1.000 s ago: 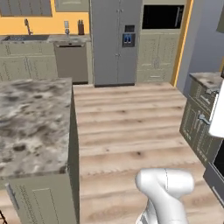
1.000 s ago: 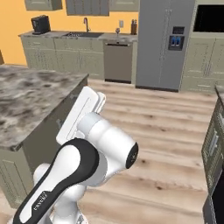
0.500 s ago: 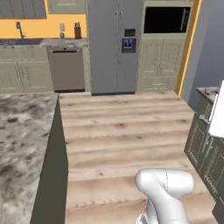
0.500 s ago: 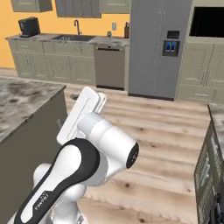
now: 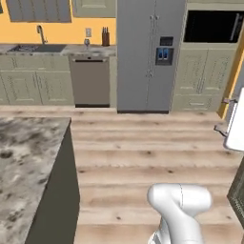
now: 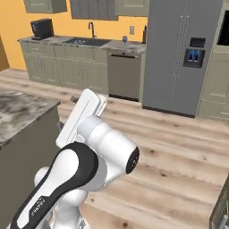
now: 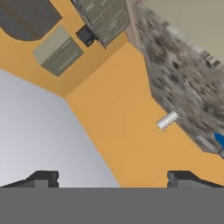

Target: Retrieve the wine glasses from the counter and place one next to each plate.

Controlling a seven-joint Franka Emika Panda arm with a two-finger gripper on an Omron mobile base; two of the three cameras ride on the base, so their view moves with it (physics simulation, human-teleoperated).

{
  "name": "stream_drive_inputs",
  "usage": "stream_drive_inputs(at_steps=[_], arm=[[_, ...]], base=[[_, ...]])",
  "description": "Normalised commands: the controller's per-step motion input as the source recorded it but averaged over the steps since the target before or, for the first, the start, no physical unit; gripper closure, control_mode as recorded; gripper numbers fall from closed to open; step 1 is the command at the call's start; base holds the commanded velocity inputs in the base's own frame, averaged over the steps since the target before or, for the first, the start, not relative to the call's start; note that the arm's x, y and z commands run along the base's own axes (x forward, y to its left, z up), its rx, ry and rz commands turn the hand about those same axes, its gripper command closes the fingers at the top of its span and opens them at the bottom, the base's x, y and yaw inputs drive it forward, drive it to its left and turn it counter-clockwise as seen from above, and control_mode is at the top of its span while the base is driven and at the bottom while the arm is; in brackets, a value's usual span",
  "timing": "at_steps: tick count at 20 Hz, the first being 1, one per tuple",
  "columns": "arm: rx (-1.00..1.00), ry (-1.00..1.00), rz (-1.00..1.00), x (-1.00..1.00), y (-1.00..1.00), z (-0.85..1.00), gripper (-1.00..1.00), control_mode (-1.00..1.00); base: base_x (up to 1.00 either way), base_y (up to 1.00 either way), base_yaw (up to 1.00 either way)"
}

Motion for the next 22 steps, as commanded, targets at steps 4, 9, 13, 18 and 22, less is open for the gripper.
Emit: stream_drive_inputs(at_steps=[4, 9, 13, 18, 22], arm=[[0.00, 0.00, 0.00, 0.00, 0.00, 0.00, -1.00, 1.00], [0.00, 0.00, 0.00, 0.00, 0.00, 0.00, -1.00, 1.00], [0.00, 0.00, 0.00, 0.00, 0.00, 0.00, -1.00, 1.00], [0.00, 0.00, 0.00, 0.00, 0.00, 0.00, -1.00, 1.00], [0.00, 0.00, 0.00, 0.00, 0.00, 0.00, -1.00, 1.00]], base=[[0.68, -0.48, 0.47], [1.00, -0.23, 0.12], [1.00, -0.18, 0.07], [1.00, -0.06, 0.02], [1.00, 0.06, 0.00]])
